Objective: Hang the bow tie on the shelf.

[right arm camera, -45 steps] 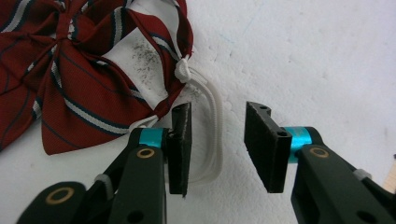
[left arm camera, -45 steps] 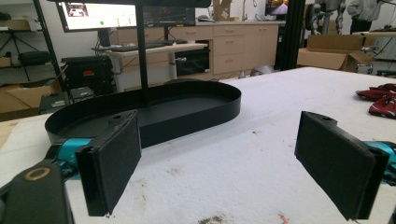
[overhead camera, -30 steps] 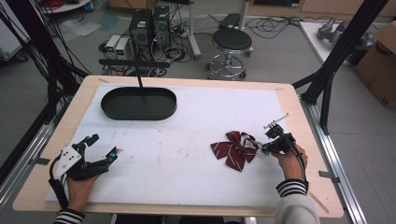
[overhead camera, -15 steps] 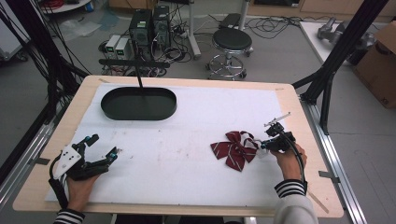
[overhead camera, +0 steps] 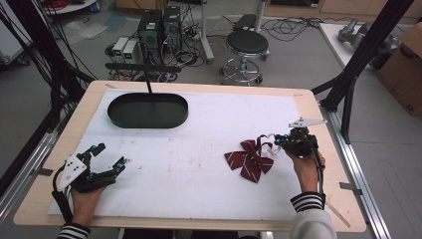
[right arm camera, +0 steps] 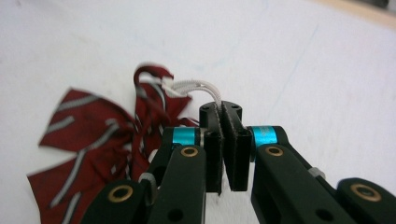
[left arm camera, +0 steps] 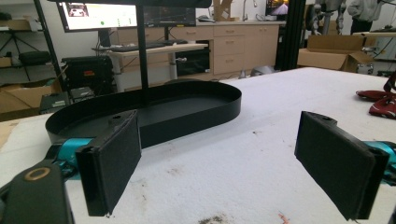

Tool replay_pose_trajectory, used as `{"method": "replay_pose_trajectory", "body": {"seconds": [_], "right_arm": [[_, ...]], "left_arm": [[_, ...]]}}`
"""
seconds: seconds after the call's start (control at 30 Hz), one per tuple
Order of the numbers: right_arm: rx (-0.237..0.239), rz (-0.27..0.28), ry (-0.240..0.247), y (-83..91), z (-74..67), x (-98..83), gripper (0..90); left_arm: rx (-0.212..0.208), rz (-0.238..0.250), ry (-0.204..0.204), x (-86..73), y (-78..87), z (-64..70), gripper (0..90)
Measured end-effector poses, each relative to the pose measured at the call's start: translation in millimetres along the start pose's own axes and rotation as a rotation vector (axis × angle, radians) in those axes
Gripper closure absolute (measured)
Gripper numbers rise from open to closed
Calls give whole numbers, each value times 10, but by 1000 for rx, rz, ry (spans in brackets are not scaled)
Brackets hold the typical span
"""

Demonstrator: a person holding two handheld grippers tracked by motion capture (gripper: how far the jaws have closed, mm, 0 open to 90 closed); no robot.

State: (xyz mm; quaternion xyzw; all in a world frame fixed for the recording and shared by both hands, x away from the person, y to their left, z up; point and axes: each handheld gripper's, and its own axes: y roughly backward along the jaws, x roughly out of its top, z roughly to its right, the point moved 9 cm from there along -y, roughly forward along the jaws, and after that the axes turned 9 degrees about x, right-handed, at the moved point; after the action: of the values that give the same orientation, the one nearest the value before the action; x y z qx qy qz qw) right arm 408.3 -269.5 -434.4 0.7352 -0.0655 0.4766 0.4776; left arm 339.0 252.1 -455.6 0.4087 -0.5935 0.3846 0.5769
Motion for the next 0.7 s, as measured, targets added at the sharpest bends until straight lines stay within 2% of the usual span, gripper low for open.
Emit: {"method": "replay_pose_trajectory", "body": {"seconds": [0.1,0.13,0.23,0.27,0.3,0.33,0.5,0.7], "right_arm": [[12,73,9,20,-52,99,874],[12,73,9,20,-52,99,874],[19,152,20,36,-119,220,875],[23,195,29,50,-172,293,875],[23,195,29,50,-172,293,875],[35,234,25,64,-226,363,875],[56,313,50,90,-342,545,876],[79,358,86,70,-504,740,875]], "left_arm": [[0,0,0,0,0,0,150],[0,0,0,0,0,0,150],[1,0,0,0,-1,0,150],[2,1,-1,0,-1,1,150],[2,1,-1,0,-1,1,150],[3,1,-1,0,-1,1,150],[4,1,-4,1,0,1,150],[4,2,-4,1,0,1,150]]}}
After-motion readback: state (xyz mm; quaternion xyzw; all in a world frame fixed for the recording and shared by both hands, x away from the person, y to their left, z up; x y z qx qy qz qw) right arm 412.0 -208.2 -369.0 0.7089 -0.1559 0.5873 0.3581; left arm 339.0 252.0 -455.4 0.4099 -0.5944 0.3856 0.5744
